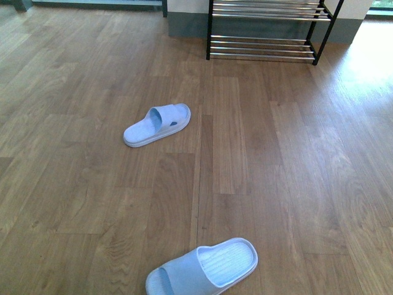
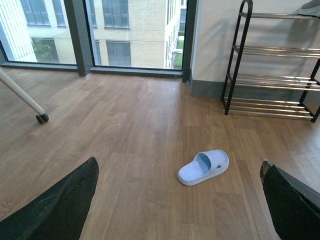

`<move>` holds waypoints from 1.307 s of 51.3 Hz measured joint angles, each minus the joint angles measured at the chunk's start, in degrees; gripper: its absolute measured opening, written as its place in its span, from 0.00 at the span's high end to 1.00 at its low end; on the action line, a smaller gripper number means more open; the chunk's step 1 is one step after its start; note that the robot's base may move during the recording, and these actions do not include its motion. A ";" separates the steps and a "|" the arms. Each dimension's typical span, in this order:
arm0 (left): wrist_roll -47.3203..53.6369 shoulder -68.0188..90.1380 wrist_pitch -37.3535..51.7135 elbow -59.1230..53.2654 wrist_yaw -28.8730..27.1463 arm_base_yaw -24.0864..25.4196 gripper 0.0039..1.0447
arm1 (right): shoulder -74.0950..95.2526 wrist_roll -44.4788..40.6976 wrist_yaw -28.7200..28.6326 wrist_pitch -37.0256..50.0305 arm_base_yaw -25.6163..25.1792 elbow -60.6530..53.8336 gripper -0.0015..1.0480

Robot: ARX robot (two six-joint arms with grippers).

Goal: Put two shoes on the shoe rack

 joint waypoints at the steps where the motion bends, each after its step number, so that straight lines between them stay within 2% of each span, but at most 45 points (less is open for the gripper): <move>1: 0.00 0.00 -0.02 0.00 -0.02 0.00 0.09 | 0.00 0.00 0.00 0.00 0.00 0.00 0.09; 2: -0.83 0.31 -0.39 0.13 -0.31 -0.07 0.09 | 0.00 0.00 0.00 0.00 0.00 0.00 0.09; 4: -5.44 3.13 -6.80 2.40 -2.64 -1.36 0.09 | 0.00 0.00 0.00 0.00 0.00 0.00 0.09; 6: -13.70 8.98 -12.87 5.31 -4.55 -3.80 0.09 | 0.00 0.00 0.02 0.00 0.00 0.00 0.09; 9: -23.80 17.18 -13.97 6.88 -4.22 -6.40 0.09 | 0.00 0.00 0.00 0.00 0.00 0.00 0.09; 14: -45.77 35.85 -3.67 7.41 -1.18 -10.36 0.09 | -0.02 0.00 0.02 0.00 0.00 0.00 0.09; 17: -53.75 46.77 4.79 9.11 1.29 -11.08 0.09 | 0.00 0.00 0.00 0.00 0.00 0.00 0.09; 20: -57.99 57.33 11.87 11.45 2.19 -11.47 0.09 | 0.00 0.00 0.00 0.00 0.00 0.00 0.09; 25: -61.92 69.99 18.58 14.84 2.82 -12.02 0.09 | 0.00 0.00 0.00 0.00 0.00 0.00 0.09; 29: -68.72 86.97 28.02 18.23 6.47 -12.90 0.09 | 0.00 0.00 0.00 0.00 0.00 0.00 0.09; 33: -75.47 100.56 34.67 22.23 7.48 -14.67 0.09 | 0.00 0.00 0.00 0.00 0.00 0.00 0.09; 43: -83.71 119.56 38.86 29.94 10.45 -16.81 0.09 | 0.00 0.00 0.00 0.00 0.00 0.00 0.09; 50: -86.64 129.00 34.38 36.35 14.25 -17.94 0.09 | 0.00 0.00 0.00 0.00 0.00 0.00 0.09; 56: -86.51 134.46 32.17 41.03 19.61 -19.06 0.09 | 0.00 0.00 0.00 0.00 0.00 0.00 0.09; 67: -84.87 143.99 29.16 51.15 25.42 -20.55 0.09 | 0.00 0.00 0.00 0.00 0.00 0.00 0.09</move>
